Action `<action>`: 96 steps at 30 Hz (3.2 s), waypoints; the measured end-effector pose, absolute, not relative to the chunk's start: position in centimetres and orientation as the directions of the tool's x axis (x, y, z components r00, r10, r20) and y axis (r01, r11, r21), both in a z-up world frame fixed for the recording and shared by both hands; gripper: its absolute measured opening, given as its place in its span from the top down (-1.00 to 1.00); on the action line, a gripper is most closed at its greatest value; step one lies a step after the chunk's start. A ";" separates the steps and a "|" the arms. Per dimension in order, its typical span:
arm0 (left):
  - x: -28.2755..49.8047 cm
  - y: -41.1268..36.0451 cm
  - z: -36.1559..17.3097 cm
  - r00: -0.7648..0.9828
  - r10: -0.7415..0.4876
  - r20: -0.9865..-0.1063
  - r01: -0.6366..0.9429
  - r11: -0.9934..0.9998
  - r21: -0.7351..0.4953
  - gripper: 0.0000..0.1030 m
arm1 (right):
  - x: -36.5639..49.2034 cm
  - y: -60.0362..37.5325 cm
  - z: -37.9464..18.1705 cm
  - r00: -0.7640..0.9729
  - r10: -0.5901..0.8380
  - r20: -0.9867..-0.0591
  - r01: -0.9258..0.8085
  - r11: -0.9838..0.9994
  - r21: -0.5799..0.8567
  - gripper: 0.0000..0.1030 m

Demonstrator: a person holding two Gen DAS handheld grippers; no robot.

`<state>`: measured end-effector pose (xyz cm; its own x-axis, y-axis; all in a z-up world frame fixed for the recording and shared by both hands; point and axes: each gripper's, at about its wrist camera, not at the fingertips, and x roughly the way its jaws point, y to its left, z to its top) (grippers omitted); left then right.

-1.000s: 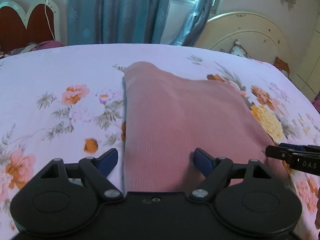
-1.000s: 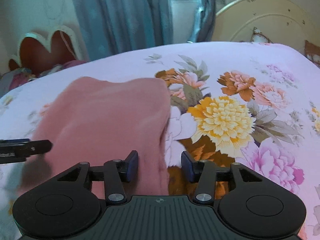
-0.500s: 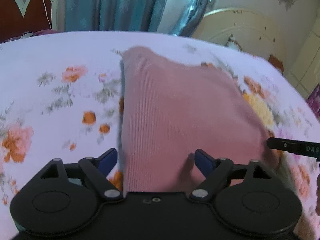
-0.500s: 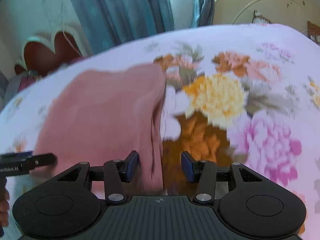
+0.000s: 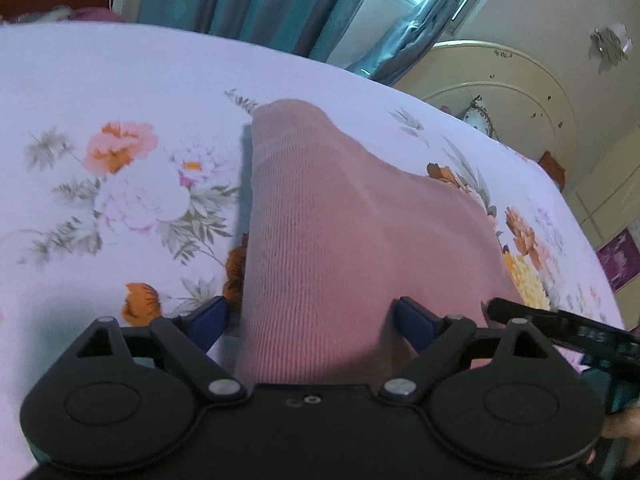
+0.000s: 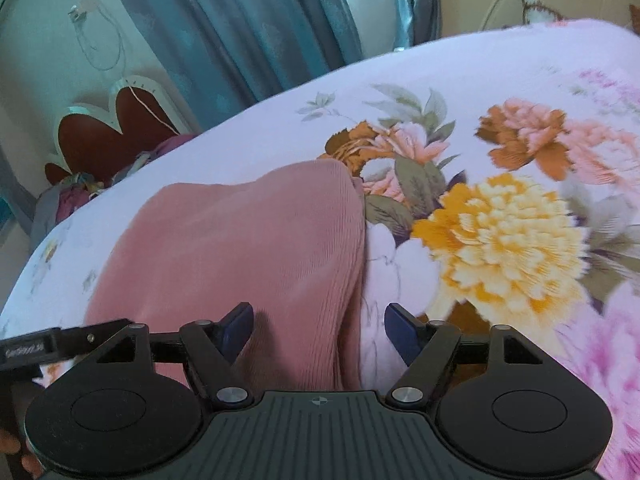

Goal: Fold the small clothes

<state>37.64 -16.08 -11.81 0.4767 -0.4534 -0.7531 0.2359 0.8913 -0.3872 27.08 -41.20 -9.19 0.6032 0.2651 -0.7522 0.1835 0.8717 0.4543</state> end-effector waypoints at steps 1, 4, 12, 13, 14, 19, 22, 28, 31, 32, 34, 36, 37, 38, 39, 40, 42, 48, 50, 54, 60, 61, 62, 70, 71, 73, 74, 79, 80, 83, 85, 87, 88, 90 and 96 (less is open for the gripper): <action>37.7 -16.2 -12.0 0.477 -0.459 -0.749 0.240 0.888 -0.392 -0.73 | 27.3 -41.2 -9.6 0.613 0.283 -0.738 0.180 0.859 0.479 -0.39; 37.9 -16.8 -12.0 0.469 -0.470 -0.748 0.260 0.882 -0.392 -0.55 | 28.0 -40.3 -9.8 0.616 0.303 -0.727 0.147 0.862 0.484 -0.15; 37.2 -17.7 -10.2 0.506 -0.447 -0.737 0.283 0.894 -0.348 0.22 | 28.3 -39.1 -9.0 0.609 0.334 -0.719 0.126 0.855 0.503 0.57; 37.1 -17.5 -9.7 0.510 -0.449 -0.734 0.282 0.893 -0.351 0.27 | 28.1 -39.0 -8.4 0.621 0.337 -0.708 0.120 0.852 0.510 0.57; 37.0 -17.4 -9.4 0.513 -0.452 -0.730 0.282 0.892 -0.354 0.29 | 28.0 -38.9 -7.9 0.632 0.343 -0.695 0.110 0.848 0.519 0.58; 35.9 -16.3 -6.7 0.543 -0.473 -0.694 0.309 0.881 -0.359 0.32 | 28.2 -36.9 -4.9 0.663 0.379 -0.646 0.070 0.827 0.557 0.58; 35.4 -13.5 -5.1 0.564 -0.478 -0.673 0.306 0.878 -0.367 0.32 | 28.3 -34.4 -3.3 0.672 0.397 -0.625 0.046 0.821 0.570 0.58; 34.5 -4.3 -3.3 0.600 -0.460 -0.655 0.297 0.888 -0.352 0.32 | 29.4 -25.6 -1.1 0.670 0.441 -0.597 -0.008 0.809 0.588 0.58; 34.7 1.4 -3.7 0.603 -0.458 -0.653 0.295 0.889 -0.351 0.32 | 30.1 -19.3 -0.6 0.670 0.450 -0.591 -0.016 0.804 0.595 0.58; 34.9 3.5 -4.0 0.603 -0.456 -0.654 0.293 0.890 -0.350 0.32 | 30.3 -17.6 -0.6 0.671 0.450 -0.590 -0.014 0.803 0.596 0.58; 35.4 6.9 -4.4 0.609 -0.447 -0.655 0.284 0.894 -0.346 0.32 | 31.0 -13.1 -0.8 0.668 0.455 -0.589 -0.014 0.799 0.601 0.58; 35.9 10.3 -4.8 0.617 -0.432 -0.658 0.273 0.901 -0.335 0.32 | 32.0 -9.5 -1.7 0.663 0.464 -0.587 -0.014 0.793 0.609 0.58; 36.3 12.1 -4.9 0.622 -0.421 -0.660 0.265 0.906 -0.329 0.32 | 32.5 -7.7 -2.1 0.661 0.470 -0.584 -0.014 0.786 0.617 0.58; 36.6 13.5 -5.0 0.626 -0.414 -0.661 0.259 0.909 -0.325 0.32 | 33.2 -6.0 -2.5 0.659 0.476 -0.582 -0.015 0.782 0.623 0.58; 36.9 14.9 -5.1 0.630 -0.408 -0.660 0.251 0.912 -0.324 0.32 | 33.9 -4.5 -2.9 0.654 0.483 -0.582 -0.022 0.781 0.624 0.58; 37.3 16.3 -5.3 0.634 -0.398 -0.662 0.243 0.916 -0.318 0.32 | 34.7 -2.8 -3.4 0.647 0.493 -0.581 -0.033 0.780 0.625 0.58; 38.0 18.2 -6.0 0.641 -0.381 -0.666 0.226 0.923 -0.310 0.32 | 36.2 -0.5 -4.3 0.635 0.504 -0.585 -0.049 0.782 0.621 0.58; 39.8 22.4 -9.3 0.637 -0.348 -0.687 0.192 0.936 -0.296 0.29 | 39.0 3.6 -8.0 0.593 0.468 -0.655 -0.046 0.833 0.552 0.57; 40.0 22.9 -10.6 0.636 -0.337 -0.694 0.192 0.940 -0.281 0.19 | 39.4 3.5 -9.2 0.592 0.436 -0.678 -0.023 0.850 0.527 0.57; 39.6 23.5 -11.5 0.646 -0.292 -0.706 0.174 0.956 -0.236 -0.43 | 39.0 2.5 -10.1 0.588 0.394 -0.707 0.027 0.864 0.503 0.49; 38.8 24.6 -10.0 0.675 -0.263 -0.689 0.170 0.965 -0.202 -0.41 | 38.1 2.0 -8.7 0.623 0.324 -0.712 0.058 0.888 0.455 0.39; 38.5 24.6 -9.4 0.695 -0.250 -0.674 0.168 0.968 -0.186 -0.41 | 38.2 2.2 -8.0 0.641 0.306 -0.704 0.052 0.897 0.438 0.40; 38.2 24.7 -8.9 0.713 -0.243 -0.657 0.170 0.970 -0.174 -0.41 | 38.3 2.4 -7.3 0.659 0.289 -0.694 0.043 0.907 0.418 0.40; 40.1 21.6 -6.8 0.749 -0.280 -0.600 0.260 0.958 -0.123 -0.34 | 40.5 6.3 -6.3 0.680 0.249 -0.689 -0.039 0.951 0.306 0.40; 40.8 21.2 -7.1 0.742 -0.286 -0.606 0.265 0.956 -0.127 -0.33 | 40.7 6.6 -6.6 0.679 0.246 -0.692 -0.037 0.952 0.303 0.40; 42.4 20.6 -8.0 0.722 -0.289 -0.629 0.267 0.955 -0.132 -0.30 | 41.8 7.5 -7.4 0.672 0.231 -0.704 -0.030 0.958 0.285 0.40; 42.8 20.4 -8.4 0.720 -0.280 -0.635 0.260 0.957 -0.127 -0.30 | 42.1 7.6 -7.9 0.668 0.222 -0.711 -0.027 0.961 0.276 0.40; 44.7 21.5 -11.5 0.694 -0.227 -0.683 0.193 0.973 -0.127 -0.41 | 44.0 7.8 -11.4 0.635 0.143 -0.759 0.022 0.979 0.202 0.40; 44.8 21.8 -11.8 0.691 -0.230 -0.685 0.187 0.973 -0.138 -0.44 | 44.1 7.6 -11.8 0.640 0.147 -0.754 0.025 0.977 0.212 0.40; 45.1 22.6 -11.8 0.675 -0.237 -0.699 0.147 0.971 -0.187 -0.49 | 44.0 7.4 -11.5 0.635 0.147 -0.758 0.037 0.975 0.220 0.40; 44.2 22.9 -10.9 0.681 -0.237 -0.693 0.140 0.971 -0.194 -0.40 | 43.1 7.1 -10.3 0.645 0.160 -0.747 0.036 0.970 0.238 0.40; 42.6 23.2 -9.9 0.699 -0.241 -0.673 0.163 0.971 -0.177 -0.40 | 41.3 6.6 -8.7 0.666 0.180 -0.724 0.007 0.969 0.247 0.40; 41.7 23.2 -9.4 0.704 -0.245 -0.667 0.181 0.969 -0.166 -0.40 | 40.1 6.4 -8.0 0.674 0.190 -0.714 -0.009 0.969 0.248 0.40; 39.6 23.4 -8.8 0.708 -0.251 -0.660 0.209 0.967 -0.143 -0.40 | 38.1 6.3 -6.9 0.679 0.204 -0.706 -0.029 0.967 0.252 0.40; 35.5 22.8 -9.9 0.678 -0.251 -0.691 0.246 0.963 -0.108 -0.42 | 33.2 7.1 -8.0 0.638 0.175 -0.750 -0.024 0.978 0.209 0.40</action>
